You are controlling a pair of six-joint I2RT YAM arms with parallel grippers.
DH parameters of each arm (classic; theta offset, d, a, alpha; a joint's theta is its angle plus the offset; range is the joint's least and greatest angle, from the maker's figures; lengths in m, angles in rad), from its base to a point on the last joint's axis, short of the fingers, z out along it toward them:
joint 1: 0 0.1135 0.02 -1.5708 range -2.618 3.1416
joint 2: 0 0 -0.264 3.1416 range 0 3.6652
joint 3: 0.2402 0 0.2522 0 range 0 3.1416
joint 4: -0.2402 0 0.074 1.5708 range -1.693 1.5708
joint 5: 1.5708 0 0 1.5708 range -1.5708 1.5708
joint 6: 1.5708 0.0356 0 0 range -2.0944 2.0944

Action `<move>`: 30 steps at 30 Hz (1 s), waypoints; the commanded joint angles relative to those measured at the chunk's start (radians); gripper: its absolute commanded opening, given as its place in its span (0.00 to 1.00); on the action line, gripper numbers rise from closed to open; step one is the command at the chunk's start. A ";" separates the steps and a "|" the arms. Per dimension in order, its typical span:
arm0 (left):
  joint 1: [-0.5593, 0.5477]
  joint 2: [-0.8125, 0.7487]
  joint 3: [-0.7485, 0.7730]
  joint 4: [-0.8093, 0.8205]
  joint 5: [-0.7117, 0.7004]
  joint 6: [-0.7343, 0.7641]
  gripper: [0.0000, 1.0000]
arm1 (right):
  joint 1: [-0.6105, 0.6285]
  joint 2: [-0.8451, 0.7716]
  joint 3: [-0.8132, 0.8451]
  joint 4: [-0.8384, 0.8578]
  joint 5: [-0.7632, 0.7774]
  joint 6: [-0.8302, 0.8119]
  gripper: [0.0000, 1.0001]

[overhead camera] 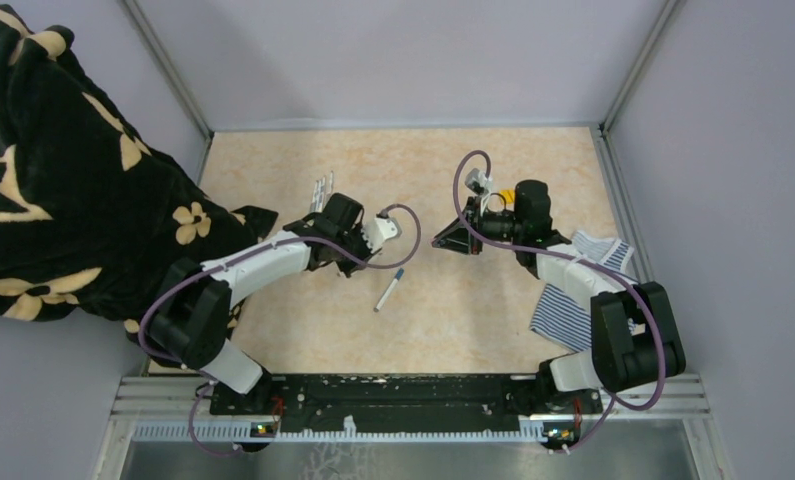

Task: Open the pen caps
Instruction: Place the pen at the center of the board.

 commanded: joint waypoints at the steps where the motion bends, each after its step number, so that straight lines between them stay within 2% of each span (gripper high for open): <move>1: 0.064 0.057 0.055 0.017 -0.063 -0.086 0.00 | -0.002 -0.035 0.018 0.033 0.001 -0.016 0.00; 10: 0.215 0.077 0.081 0.049 -0.081 -0.193 0.00 | -0.001 -0.038 0.015 0.035 0.003 -0.017 0.00; 19: 0.303 0.051 0.085 0.073 -0.130 -0.257 0.00 | -0.001 -0.042 0.012 0.035 0.007 -0.023 0.00; 30: 0.441 0.051 0.119 0.011 -0.079 -0.255 0.00 | -0.001 -0.044 0.007 0.038 0.007 -0.024 0.00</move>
